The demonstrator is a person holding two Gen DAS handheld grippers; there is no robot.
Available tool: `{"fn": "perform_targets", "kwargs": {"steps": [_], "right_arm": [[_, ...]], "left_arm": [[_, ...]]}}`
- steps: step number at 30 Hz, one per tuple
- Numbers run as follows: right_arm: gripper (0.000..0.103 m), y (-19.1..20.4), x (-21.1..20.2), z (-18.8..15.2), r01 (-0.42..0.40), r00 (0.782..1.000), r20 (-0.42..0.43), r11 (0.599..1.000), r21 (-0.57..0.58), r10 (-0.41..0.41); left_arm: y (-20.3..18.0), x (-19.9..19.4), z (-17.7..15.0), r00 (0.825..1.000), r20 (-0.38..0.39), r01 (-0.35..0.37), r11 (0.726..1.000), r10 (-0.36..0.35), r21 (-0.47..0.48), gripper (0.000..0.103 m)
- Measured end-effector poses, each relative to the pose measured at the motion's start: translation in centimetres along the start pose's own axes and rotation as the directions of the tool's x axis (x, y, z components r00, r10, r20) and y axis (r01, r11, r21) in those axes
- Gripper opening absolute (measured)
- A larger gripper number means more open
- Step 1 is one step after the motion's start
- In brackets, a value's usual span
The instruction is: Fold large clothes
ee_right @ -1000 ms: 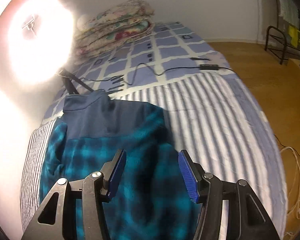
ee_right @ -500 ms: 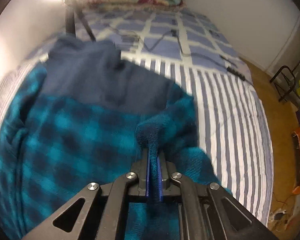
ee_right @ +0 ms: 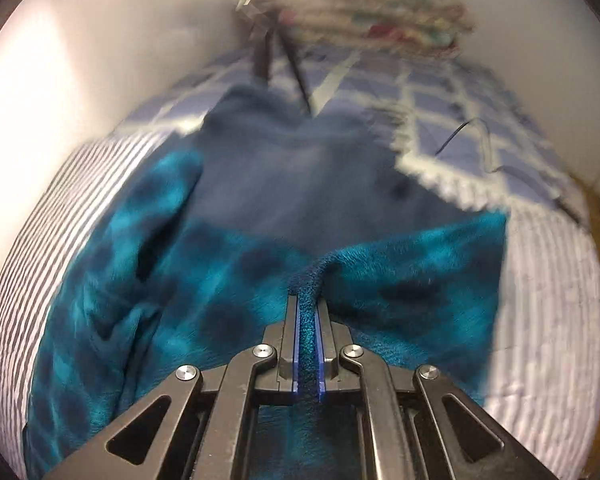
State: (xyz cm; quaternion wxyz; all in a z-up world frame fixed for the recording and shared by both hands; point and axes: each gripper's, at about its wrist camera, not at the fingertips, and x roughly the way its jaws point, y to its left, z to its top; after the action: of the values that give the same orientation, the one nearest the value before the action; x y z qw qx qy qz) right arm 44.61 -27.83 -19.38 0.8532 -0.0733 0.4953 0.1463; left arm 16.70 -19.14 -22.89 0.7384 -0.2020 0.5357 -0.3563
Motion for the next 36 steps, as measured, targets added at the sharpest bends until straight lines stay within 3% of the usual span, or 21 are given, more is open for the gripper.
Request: {"fn": "perform_targets", "kwargs": {"steps": [2,3,9,13,17,21,23,25,27,28,29,30,31,36], "right_arm": [[0.038,-0.2,-0.3,-0.5,-0.008,1.000,-0.006,1.000,0.022,0.008],[0.043,-0.7,-1.3,-0.6,-0.031,0.999,0.012,0.999,0.040,0.031],[0.045,-6.4,-10.5,-3.4,-0.111,0.987,0.134,0.978,0.178,0.088],[0.045,-9.1,-14.7,-9.7,-0.107,0.991,0.098,0.966,0.237,0.086],[0.046,-10.1,-15.3,-14.4,-0.098,0.995,0.051,0.960,0.261,0.088],[0.046,-10.5,-14.8,-14.6,-0.152,0.987,0.091,0.938,0.312,0.129],[0.063,-10.3,-14.0,-13.0,-0.193,0.979,0.121,0.927,0.322,0.162],[0.070,-10.0,-12.8,-11.4,-0.178,0.980,0.139,0.934,0.310,0.141],[0.068,-10.1,-10.9,-9.8,-0.153,0.985,0.124,0.939,0.308,0.120],[0.051,-10.3,-9.6,-9.3,-0.157,0.986,0.110,0.936,0.315,0.129],[0.016,-10.6,-8.6,-8.9,-0.174,0.984,0.096,0.930,0.324,0.151],[0.008,-10.9,-7.6,-8.8,-0.192,0.981,0.078,0.921,0.340,0.176],[0.008,-11.3,-7.0,-8.7,-0.175,0.985,0.063,0.918,0.356,0.163],[0.006,-15.2,-10.4,-8.9,-0.105,0.986,0.161,0.930,0.352,0.051]], "left_arm": [[-0.1,0.1,0.2,1.000,0.003,-0.006,1.000,0.006,0.003,0.006],[-0.1,0.0,0.2,1.000,0.005,-0.008,1.000,0.008,0.004,0.006],[-0.2,-0.9,0.7,1.000,0.021,-0.015,1.000,0.015,-0.001,0.006],[0.2,-1.3,0.5,1.000,0.026,-0.015,1.000,0.016,-0.021,0.006],[0.6,-1.4,0.1,0.999,0.023,-0.037,0.999,0.038,-0.033,0.006],[0.4,-1.3,0.1,0.998,0.022,-0.061,0.997,0.061,-0.037,0.006],[0.3,-1.2,0.0,0.997,0.024,-0.070,0.997,0.071,-0.038,0.006],[0.3,-1.0,0.0,0.997,0.022,-0.075,0.997,0.076,-0.037,0.006],[0.4,-0.8,0.0,0.997,0.014,-0.077,0.996,0.078,-0.032,0.006],[0.4,-0.7,0.0,0.997,0.011,-0.078,0.997,0.078,-0.030,0.006],[0.4,-0.5,0.0,0.997,0.008,-0.077,0.997,0.077,-0.031,0.006],[0.4,-0.4,0.1,0.997,0.006,-0.070,0.997,0.071,-0.039,0.006],[0.5,-0.3,0.1,0.998,0.007,-0.064,0.997,0.064,-0.048,0.006],[0.2,-0.1,0.5,0.999,0.022,-0.031,0.997,0.033,-0.078,0.006]]}}
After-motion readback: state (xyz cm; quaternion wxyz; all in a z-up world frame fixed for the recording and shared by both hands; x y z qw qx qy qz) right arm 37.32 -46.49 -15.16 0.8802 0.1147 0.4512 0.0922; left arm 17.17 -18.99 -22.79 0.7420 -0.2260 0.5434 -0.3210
